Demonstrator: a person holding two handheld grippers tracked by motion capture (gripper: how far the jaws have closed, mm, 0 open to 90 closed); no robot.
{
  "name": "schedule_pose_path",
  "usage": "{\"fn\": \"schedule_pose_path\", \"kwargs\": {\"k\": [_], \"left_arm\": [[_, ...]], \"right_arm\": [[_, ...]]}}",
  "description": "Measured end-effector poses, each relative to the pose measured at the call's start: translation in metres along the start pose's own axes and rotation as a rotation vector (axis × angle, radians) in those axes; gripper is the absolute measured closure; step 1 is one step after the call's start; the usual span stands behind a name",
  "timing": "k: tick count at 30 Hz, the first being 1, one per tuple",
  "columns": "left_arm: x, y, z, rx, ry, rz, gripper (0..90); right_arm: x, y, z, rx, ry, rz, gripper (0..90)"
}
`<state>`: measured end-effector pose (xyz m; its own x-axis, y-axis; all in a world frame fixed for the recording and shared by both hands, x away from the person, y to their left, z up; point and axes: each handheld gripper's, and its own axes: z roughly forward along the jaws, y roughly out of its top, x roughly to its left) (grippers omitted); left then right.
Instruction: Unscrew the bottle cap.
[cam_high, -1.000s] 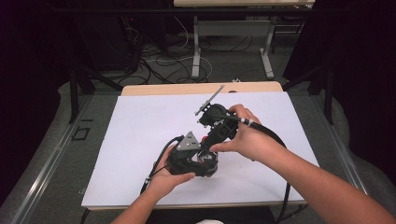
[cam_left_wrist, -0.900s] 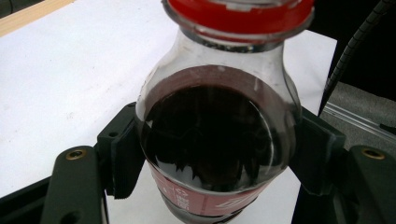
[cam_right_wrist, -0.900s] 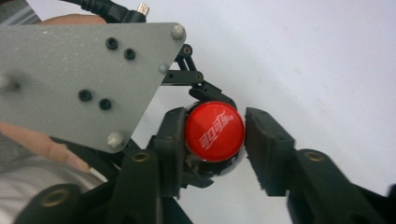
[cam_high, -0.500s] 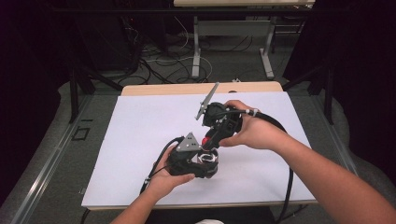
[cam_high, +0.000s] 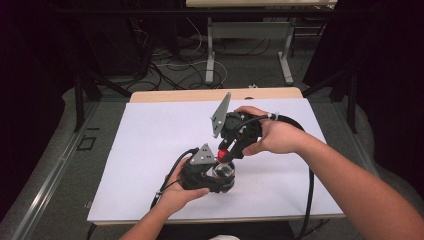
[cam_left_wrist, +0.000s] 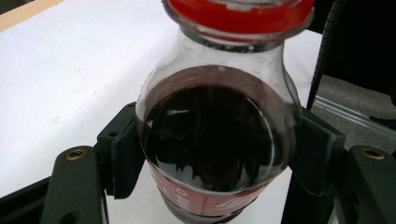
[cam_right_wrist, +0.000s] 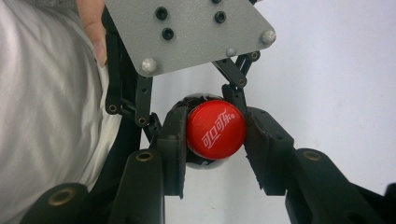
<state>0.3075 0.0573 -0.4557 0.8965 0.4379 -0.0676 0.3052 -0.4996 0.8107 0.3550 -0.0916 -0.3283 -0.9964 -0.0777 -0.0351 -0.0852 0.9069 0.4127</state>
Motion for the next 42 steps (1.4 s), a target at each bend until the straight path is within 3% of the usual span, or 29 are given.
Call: {"fn": "schedule_pose_path", "kwargs": {"k": [5,7,9,13,16,18,20,24,26,27,29,34,38,40,41,42], "left_arm": [[0.0,0.001,0.001,-0.013,0.006,0.004,30.1],[0.001,0.001,0.0,0.002,0.001,-0.001,30.1],[0.002,0.001,0.001,-0.01,0.012,-0.003,30.1],[0.002,0.001,0.001,-0.016,0.01,-0.023,30.1],[0.003,0.001,0.001,-0.017,0.017,-0.026,30.1],[0.003,0.001,0.0,-0.018,0.011,-0.028,30.1],[0.003,0.002,-0.001,-0.013,0.009,-0.023,30.1],[0.004,0.001,0.0,-0.026,0.03,-0.017,30.1],[0.004,0.002,-0.001,-0.026,0.034,-0.017,30.1],[0.004,0.002,-0.001,-0.018,0.028,-0.016,30.1],[0.004,0.002,-0.002,-0.012,0.023,-0.017,30.1],[0.003,0.002,0.0,-0.025,0.029,-0.016,30.1],[0.003,0.002,0.0,-0.021,0.028,-0.018,30.1],[0.003,0.002,0.0,-0.023,0.027,-0.015,30.1],[0.003,0.002,0.0,-0.023,0.026,-0.015,30.1],[0.004,0.002,-0.002,-0.011,0.017,-0.012,30.1]], "right_arm": [[-0.001,-0.001,-0.002,-0.011,0.002,0.011,60.5],[0.0,-0.001,-0.002,-0.011,-0.01,0.044,59.7],[0.0,-0.002,-0.002,-0.036,-0.022,0.1,46.9],[0.007,-0.001,-0.004,-0.055,-0.095,0.2,40.6],[0.015,0.002,-0.003,-0.065,-0.131,0.32,40.8],[0.019,0.004,-0.002,-0.041,-0.197,0.378,43.7],[0.021,0.006,-0.003,-0.049,-0.214,0.499,45.7],[0.024,0.009,-0.003,-0.021,-0.246,0.611,47.1],[0.025,0.01,-0.001,-0.053,-0.262,0.66,50.9],[0.024,0.011,-0.003,-0.026,-0.258,0.683,51.3],[0.023,0.012,-0.003,-0.032,-0.251,0.73,53.7],[0.021,0.014,0.001,0.0,-0.233,0.762,58.5],[0.02,0.015,0.002,0.011,-0.246,0.762,60.4],[0.02,0.015,0.002,0.012,-0.23,0.741,60.5],[0.019,0.013,0.004,-0.013,-0.229,0.708,60.5],[0.018,0.014,0.002,0.011,-0.216,0.671,60.6]]}}
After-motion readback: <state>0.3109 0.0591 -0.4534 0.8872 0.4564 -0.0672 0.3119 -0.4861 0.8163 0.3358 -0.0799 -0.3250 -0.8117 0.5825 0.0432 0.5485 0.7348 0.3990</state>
